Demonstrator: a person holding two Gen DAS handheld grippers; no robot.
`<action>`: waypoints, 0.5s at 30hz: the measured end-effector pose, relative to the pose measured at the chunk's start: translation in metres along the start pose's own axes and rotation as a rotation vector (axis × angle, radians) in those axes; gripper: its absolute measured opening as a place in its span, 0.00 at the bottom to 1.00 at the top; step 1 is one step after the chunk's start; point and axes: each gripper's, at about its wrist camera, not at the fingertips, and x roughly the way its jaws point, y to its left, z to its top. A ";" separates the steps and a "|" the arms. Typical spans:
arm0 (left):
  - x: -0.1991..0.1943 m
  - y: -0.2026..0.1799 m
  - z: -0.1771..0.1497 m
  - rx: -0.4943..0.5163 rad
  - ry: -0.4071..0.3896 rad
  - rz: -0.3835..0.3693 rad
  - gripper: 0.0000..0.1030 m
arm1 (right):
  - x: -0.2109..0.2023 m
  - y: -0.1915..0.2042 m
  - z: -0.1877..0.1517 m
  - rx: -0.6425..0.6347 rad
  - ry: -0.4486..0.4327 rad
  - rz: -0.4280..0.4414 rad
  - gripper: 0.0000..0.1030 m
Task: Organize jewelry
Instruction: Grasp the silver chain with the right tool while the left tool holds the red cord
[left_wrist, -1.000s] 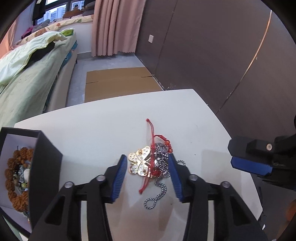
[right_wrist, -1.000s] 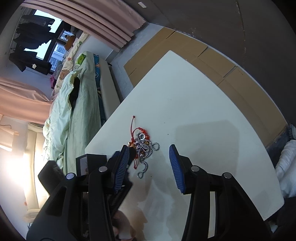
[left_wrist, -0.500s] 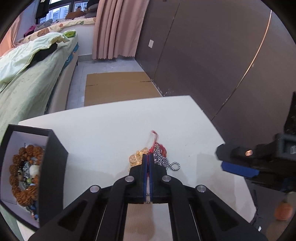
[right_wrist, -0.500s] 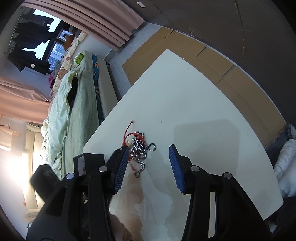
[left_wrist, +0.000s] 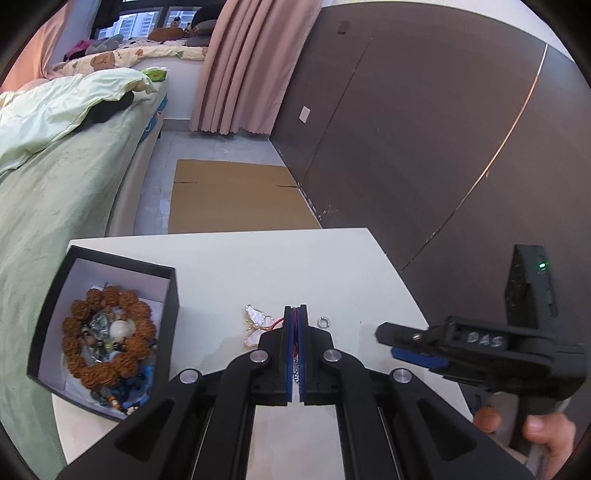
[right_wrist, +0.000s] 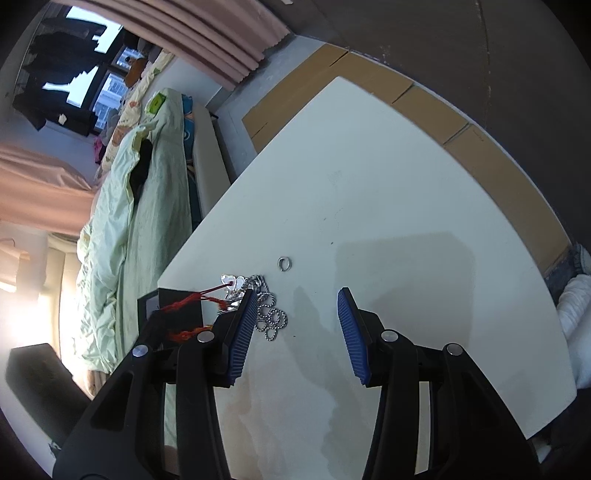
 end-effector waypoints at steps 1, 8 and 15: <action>-0.003 0.002 0.001 -0.004 -0.003 -0.003 0.00 | 0.002 0.003 -0.001 -0.010 0.004 -0.003 0.45; -0.015 0.017 0.006 -0.067 0.004 -0.059 0.00 | 0.034 0.034 -0.012 -0.111 0.074 -0.021 0.45; -0.017 0.031 0.010 -0.089 -0.010 0.001 0.00 | 0.060 0.058 -0.023 -0.197 0.144 -0.040 0.45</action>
